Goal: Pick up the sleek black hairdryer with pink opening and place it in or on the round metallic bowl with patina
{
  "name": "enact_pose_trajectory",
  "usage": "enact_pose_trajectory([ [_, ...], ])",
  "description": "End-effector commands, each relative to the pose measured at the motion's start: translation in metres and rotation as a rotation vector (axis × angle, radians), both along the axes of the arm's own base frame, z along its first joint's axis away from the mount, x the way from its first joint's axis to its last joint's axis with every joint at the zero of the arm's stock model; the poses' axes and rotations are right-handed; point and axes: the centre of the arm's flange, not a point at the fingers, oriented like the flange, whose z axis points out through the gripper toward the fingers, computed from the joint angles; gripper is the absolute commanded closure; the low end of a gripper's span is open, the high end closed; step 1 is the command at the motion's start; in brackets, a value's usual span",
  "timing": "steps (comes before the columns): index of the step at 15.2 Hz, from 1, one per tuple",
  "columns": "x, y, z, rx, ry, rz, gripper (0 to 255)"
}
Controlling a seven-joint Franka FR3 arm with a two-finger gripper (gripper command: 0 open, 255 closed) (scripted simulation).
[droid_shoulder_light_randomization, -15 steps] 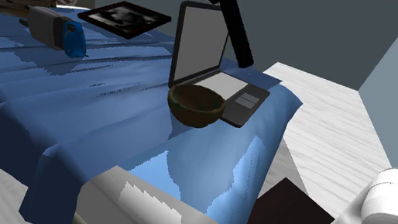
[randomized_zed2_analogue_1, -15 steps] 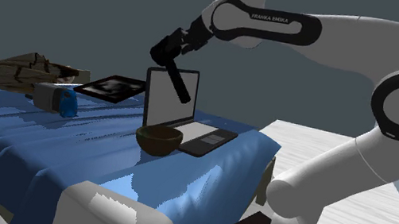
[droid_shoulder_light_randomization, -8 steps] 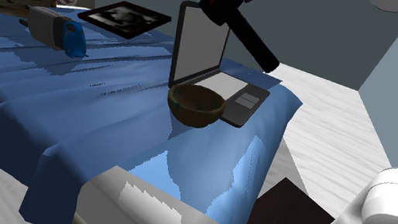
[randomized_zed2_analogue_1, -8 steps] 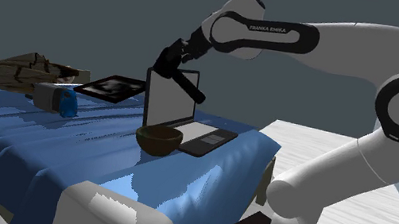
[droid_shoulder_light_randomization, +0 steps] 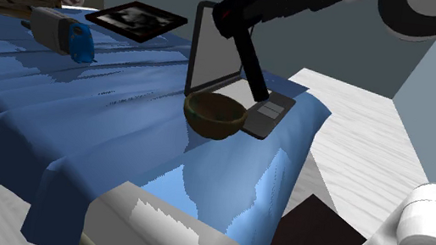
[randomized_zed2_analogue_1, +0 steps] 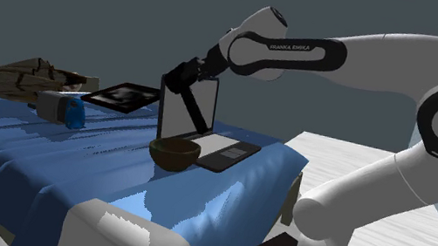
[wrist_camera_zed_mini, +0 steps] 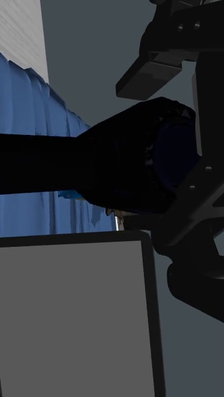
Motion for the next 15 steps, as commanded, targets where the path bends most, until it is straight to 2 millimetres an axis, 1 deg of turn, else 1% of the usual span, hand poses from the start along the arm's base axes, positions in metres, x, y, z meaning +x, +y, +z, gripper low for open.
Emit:
enact_pose_trajectory([
  [1, 0.000, -0.001, -0.010, 0.000, -0.002, 0.000, 255],
  [10, 0.000, -0.001, -0.058, 0.000, -0.002, 0.000, 255],
  [15, 0.000, -0.001, -0.059, 0.000, -0.002, 0.000, 255],
])
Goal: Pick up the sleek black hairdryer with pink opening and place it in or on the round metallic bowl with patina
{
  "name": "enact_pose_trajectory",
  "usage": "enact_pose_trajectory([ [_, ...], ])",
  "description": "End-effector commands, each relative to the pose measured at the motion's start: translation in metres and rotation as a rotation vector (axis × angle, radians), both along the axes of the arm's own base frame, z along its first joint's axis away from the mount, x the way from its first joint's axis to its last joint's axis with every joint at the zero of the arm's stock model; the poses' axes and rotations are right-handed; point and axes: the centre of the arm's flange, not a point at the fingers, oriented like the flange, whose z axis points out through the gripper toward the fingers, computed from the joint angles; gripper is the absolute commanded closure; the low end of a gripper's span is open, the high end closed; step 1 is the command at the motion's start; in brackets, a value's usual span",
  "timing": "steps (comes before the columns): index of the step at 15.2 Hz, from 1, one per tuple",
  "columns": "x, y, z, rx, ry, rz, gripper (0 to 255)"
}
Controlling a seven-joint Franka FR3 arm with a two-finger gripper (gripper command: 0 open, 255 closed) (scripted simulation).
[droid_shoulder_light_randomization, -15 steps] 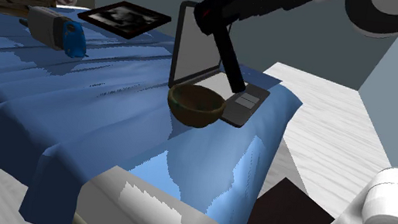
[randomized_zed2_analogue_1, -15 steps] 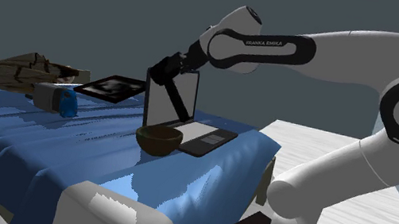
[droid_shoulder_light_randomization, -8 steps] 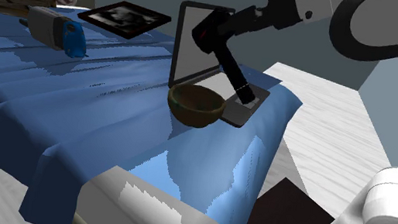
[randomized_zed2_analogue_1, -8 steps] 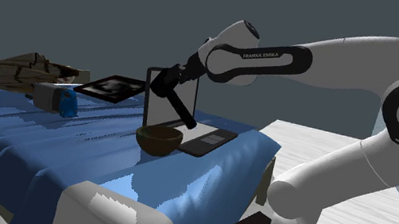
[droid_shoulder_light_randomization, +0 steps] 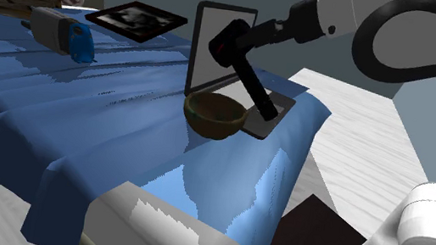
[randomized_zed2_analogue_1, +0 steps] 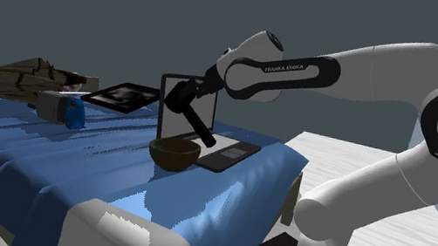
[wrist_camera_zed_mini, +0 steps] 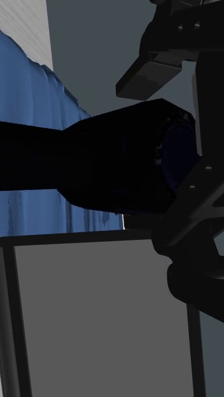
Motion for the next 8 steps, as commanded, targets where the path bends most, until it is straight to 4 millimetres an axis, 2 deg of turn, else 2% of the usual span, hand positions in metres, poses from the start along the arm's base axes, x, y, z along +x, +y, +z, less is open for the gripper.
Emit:
enact_pose_trajectory([
  [1, -0.0001, 0.0001, 0.0004, 0.000, -0.002, 0.000, 255],
  [3, -0.0001, 0.0001, 0.0004, 0.000, -0.002, 0.000, 255],
  [4, -0.0003, 0.0001, 0.0002, 0.000, -0.002, 0.000, 0],
  [8, -0.0003, -0.0001, 0.0002, 0.000, -0.002, 0.000, 0],
])
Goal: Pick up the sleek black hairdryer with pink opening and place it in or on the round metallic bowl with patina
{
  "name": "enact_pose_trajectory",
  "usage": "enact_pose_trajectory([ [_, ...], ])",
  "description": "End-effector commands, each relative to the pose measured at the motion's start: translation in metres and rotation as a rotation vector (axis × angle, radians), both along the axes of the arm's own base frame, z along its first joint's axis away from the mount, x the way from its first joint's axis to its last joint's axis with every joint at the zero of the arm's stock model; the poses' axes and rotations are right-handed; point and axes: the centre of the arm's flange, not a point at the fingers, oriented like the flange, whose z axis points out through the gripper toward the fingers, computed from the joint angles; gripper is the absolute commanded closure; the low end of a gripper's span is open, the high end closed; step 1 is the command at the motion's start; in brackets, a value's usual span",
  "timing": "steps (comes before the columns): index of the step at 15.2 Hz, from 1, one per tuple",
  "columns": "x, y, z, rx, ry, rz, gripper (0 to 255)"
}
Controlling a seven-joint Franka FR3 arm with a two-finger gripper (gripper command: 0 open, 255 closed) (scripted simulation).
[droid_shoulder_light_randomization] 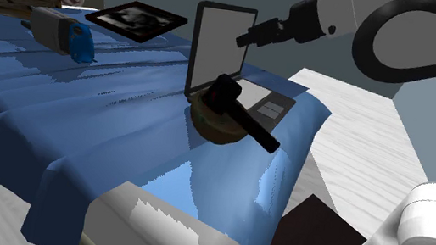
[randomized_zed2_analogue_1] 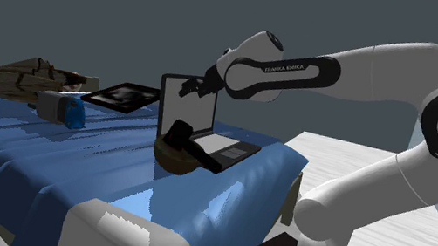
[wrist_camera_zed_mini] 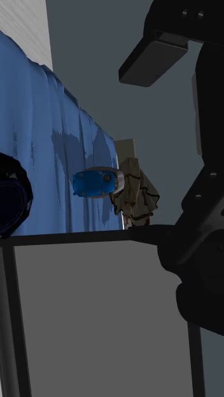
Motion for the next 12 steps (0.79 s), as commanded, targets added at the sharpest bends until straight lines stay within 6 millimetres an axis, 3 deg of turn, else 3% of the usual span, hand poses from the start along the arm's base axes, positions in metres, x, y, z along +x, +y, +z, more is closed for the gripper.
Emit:
enact_pose_trajectory([
  [1, 0.000, 0.000, 0.000, 0.000, 0.000, 0.000, 0],
  [5, -0.040, -0.010, 0.028, 0.000, 0.000, 0.000, 0],
  [12, -0.040, -0.010, 0.028, 0.000, 0.000, 0.000, 0],
])
